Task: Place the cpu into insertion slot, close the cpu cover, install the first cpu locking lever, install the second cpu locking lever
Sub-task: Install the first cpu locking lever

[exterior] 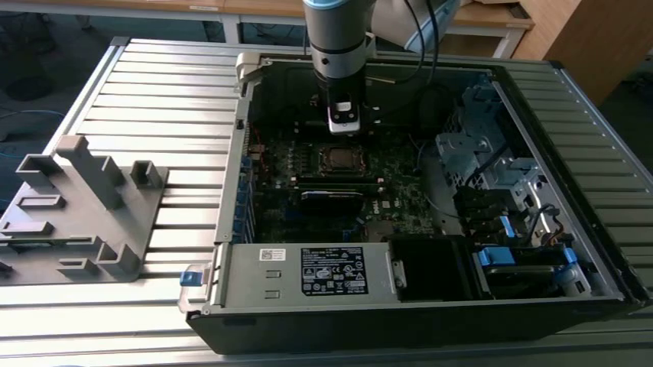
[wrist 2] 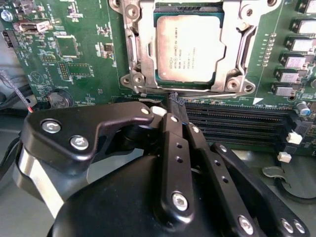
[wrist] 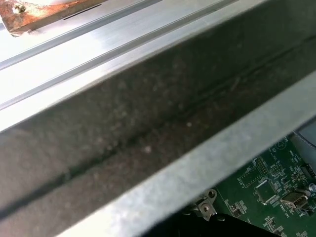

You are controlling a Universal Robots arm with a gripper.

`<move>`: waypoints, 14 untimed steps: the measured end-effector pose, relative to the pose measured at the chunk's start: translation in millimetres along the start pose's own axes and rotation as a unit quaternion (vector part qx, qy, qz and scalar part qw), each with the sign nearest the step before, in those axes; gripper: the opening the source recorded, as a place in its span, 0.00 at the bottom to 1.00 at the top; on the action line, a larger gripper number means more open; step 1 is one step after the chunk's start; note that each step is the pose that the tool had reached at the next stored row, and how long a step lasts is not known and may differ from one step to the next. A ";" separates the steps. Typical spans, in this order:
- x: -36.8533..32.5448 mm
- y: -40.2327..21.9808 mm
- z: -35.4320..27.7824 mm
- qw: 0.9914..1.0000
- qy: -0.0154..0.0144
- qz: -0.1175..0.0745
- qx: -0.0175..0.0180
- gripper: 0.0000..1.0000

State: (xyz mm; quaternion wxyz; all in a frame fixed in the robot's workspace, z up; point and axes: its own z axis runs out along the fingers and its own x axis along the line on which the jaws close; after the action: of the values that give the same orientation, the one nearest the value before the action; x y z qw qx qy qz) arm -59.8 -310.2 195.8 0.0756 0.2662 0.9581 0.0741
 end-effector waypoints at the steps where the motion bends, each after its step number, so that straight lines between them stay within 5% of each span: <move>1: 0.1 0.0 0.0 1.000 0.000 0.000 0.000 0.11; 7: 1.2 0.2 0.0 1.000 0.001 0.001 -0.003 0.11; 12: 1.4 0.0 0.7 1.000 -0.008 -0.001 -0.009 0.11; 14: 1.4 0.0 0.8 1.000 -0.010 -0.001 -0.010 0.11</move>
State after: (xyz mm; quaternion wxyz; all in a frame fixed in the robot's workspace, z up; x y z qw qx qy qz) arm -60.8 -309.3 194.8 0.0876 0.2654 0.9567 0.0811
